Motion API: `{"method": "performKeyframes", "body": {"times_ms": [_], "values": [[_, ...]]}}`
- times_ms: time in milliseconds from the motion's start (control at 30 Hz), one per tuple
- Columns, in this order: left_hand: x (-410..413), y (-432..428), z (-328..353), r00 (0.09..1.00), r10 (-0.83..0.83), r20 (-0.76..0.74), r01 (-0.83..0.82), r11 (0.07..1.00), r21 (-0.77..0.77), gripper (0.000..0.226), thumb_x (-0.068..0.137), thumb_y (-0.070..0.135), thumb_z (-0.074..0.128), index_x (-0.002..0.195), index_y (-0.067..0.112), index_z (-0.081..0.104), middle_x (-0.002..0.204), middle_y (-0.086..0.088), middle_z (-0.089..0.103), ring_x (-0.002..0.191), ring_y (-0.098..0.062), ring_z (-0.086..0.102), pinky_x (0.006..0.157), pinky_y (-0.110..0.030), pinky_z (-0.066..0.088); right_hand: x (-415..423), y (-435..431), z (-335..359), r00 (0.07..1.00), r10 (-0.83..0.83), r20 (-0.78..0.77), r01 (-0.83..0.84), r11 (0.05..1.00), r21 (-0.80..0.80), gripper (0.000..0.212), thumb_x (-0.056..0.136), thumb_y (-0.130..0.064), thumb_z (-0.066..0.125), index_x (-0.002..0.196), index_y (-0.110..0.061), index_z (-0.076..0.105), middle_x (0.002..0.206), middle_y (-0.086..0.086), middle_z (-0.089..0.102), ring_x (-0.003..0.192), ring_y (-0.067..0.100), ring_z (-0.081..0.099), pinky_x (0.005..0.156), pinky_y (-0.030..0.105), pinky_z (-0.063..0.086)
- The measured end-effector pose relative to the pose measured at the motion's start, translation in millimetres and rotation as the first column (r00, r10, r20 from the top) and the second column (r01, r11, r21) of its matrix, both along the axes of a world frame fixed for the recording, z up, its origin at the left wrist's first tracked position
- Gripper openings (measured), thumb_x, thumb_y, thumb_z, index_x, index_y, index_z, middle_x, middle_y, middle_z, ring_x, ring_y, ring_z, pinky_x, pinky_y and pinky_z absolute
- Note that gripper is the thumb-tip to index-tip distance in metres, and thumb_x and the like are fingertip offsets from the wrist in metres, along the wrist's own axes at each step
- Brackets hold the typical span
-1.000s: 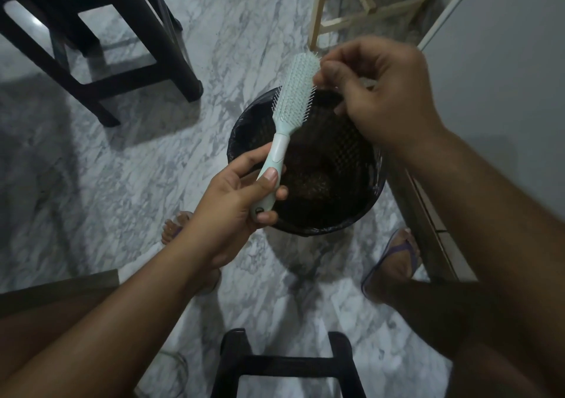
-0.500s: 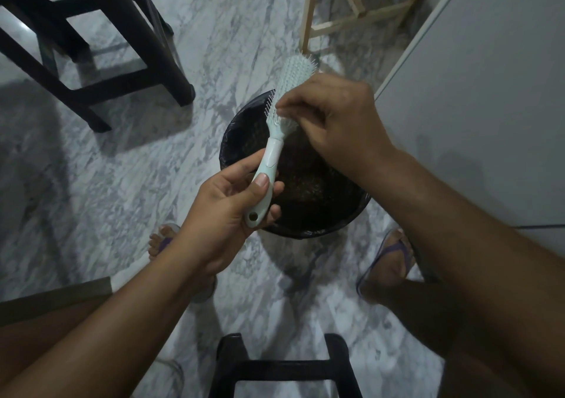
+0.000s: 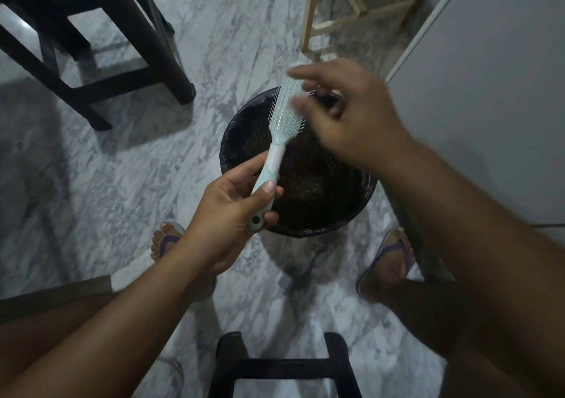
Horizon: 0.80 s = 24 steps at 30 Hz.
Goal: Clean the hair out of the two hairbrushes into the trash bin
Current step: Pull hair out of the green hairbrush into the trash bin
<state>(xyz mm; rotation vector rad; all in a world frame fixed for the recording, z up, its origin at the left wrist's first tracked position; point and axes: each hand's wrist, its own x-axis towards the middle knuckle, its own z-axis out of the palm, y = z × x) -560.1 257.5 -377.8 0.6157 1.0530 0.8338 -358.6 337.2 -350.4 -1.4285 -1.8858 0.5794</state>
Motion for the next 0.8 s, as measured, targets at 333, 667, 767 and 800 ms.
{"method": "performKeyframes", "body": {"times_ms": [333,667,767,800], "values": [[-1,2,2,0.997,-0.004,-0.082,0.013,0.994,0.111,0.044,0.092,-0.001,0.062,0.127,0.025,0.068,0.104,0.007,0.073,0.088,-0.011,0.062,0.065,-0.025,0.051,-23,0,-4,0.99,-0.001,0.14,-0.014,0.994,0.104,0.013,0.089,-0.029,0.07,0.092,-0.02,0.078,0.089,-0.001,0.067,0.085,0.018,0.061,0.073,0.028,0.048],[-3,-5,-4,0.997,-0.006,-0.083,0.013,0.997,0.082,0.043,0.091,0.0,0.062,0.128,0.021,0.068,0.099,0.006,0.071,0.088,-0.012,0.062,0.064,-0.028,0.05,30,33,11,0.922,-0.354,-0.155,0.367,0.928,0.066,0.015,0.091,-0.023,0.067,0.095,-0.013,0.078,0.082,-0.013,0.07,0.071,-0.012,0.062,0.074,0.008,0.051],[-5,-5,-4,0.995,0.003,-0.101,0.005,0.997,0.082,0.043,0.092,0.0,0.062,0.127,0.023,0.069,0.099,0.007,0.072,0.089,-0.013,0.061,0.065,-0.03,0.05,46,39,18,0.896,-0.415,-0.157,0.432,0.896,0.101,0.019,0.092,-0.025,0.065,0.095,-0.011,0.078,0.082,-0.009,0.07,0.071,-0.009,0.063,0.073,0.014,0.054],[-5,-5,-4,0.994,0.001,-0.112,0.009,0.996,0.088,0.043,0.092,0.0,0.062,0.127,0.024,0.068,0.099,0.007,0.072,0.089,-0.013,0.062,0.066,-0.03,0.051,44,38,22,0.913,-0.381,-0.143,0.397,0.912,0.102,0.018,0.093,-0.025,0.065,0.096,-0.011,0.077,0.084,-0.007,0.07,0.073,-0.007,0.062,0.073,0.015,0.055]]}}
